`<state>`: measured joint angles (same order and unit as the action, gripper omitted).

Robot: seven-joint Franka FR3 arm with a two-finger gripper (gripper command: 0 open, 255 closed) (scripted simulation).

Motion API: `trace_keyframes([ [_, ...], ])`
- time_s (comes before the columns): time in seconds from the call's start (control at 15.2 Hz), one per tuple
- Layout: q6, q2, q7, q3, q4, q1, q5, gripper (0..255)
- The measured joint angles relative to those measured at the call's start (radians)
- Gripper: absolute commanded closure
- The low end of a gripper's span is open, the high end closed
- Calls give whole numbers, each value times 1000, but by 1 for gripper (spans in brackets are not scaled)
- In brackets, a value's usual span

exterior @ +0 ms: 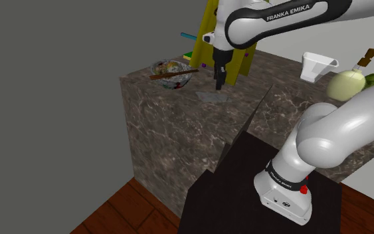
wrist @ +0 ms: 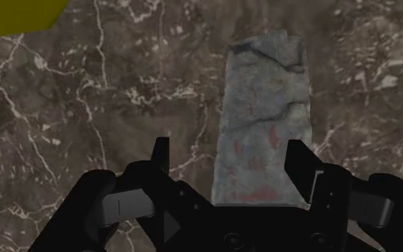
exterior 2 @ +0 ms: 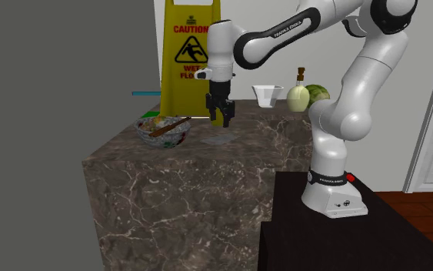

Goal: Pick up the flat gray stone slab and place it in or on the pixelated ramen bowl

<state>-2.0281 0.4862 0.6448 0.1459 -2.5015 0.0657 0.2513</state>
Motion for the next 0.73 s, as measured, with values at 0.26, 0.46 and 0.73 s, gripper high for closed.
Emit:
trace_keyframes([
  [0.26,27,89,107,117,-78,0,-132,0],
  [0.46,-11,91,121,138,-121,0,-147,0],
  [0.73,-70,66,129,150,-156,0,-147,0],
])
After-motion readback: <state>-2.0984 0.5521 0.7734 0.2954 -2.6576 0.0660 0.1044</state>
